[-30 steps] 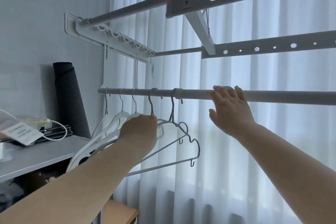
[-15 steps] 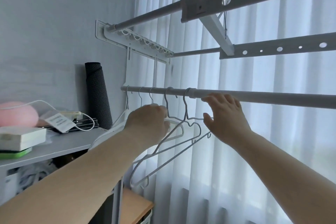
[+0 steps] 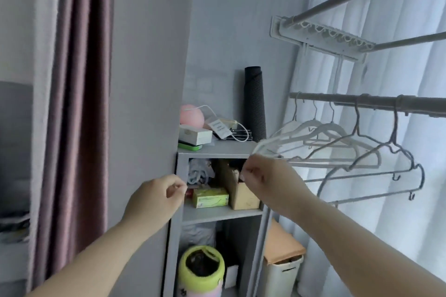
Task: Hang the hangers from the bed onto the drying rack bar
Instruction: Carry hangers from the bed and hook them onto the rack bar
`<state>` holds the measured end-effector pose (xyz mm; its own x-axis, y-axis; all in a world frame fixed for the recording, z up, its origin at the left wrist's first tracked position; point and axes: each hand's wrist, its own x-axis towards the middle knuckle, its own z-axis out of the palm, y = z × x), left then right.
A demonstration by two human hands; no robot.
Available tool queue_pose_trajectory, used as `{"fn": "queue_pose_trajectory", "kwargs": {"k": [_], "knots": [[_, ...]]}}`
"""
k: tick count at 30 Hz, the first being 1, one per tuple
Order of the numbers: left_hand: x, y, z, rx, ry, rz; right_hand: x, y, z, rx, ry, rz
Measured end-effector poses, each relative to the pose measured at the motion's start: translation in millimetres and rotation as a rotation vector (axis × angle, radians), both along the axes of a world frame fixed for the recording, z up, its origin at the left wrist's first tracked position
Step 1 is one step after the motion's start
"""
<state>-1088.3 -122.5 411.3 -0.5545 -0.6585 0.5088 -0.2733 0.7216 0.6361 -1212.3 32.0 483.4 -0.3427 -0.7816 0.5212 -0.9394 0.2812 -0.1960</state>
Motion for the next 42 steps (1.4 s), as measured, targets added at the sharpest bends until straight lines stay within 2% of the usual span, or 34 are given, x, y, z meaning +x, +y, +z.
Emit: {"fn": "queue_pose_trajectory", "kwargs": {"k": [3,6,12,18,20,23,29,37,39,42], "knots": [[68.5,-29.6,-37.9,0.135,-0.011,0.148,53.1,-29.1,-6.7,0.165,0.004,0.177],[153.1,-43.9,-73.4,0.256,-0.024,0.252,110.0,-71.3,-27.8,0.265,0.051,0.257],[341.8,-53.9,-156.8,0.488,-0.126,0.548,266.6,-151.6,-117.5,0.509,-0.085,0.471],[535.0,-34.0,-228.0,0.633,-0.326,0.873,426.2,-202.0,-230.0,0.749,-0.08,0.66],[594.4,-18.5,-247.9,0.717,-0.329,1.003,473.0,-211.3,-259.8,0.807,-0.145,0.7],[666.3,4.5,-275.9,0.825,-0.336,1.176,536.6,-221.5,-299.4,0.868,-0.141,0.794],[737.6,27.1,-320.9,0.94,-0.375,1.346,633.4,-269.5,-352.8,1.059,-0.182,0.935],[793.8,-29.7,-332.6,0.991,-0.299,1.507,740.2,-376.2,-411.2,1.26,-0.433,0.87],[804.7,-51.0,-331.8,0.981,-0.337,1.513,758.9,-397.9,-420.3,1.316,-0.513,0.836],[816.9,-71.7,-340.7,1.038,-0.496,1.449,782.8,-422.4,-435.9,1.364,-0.584,0.786]]}}
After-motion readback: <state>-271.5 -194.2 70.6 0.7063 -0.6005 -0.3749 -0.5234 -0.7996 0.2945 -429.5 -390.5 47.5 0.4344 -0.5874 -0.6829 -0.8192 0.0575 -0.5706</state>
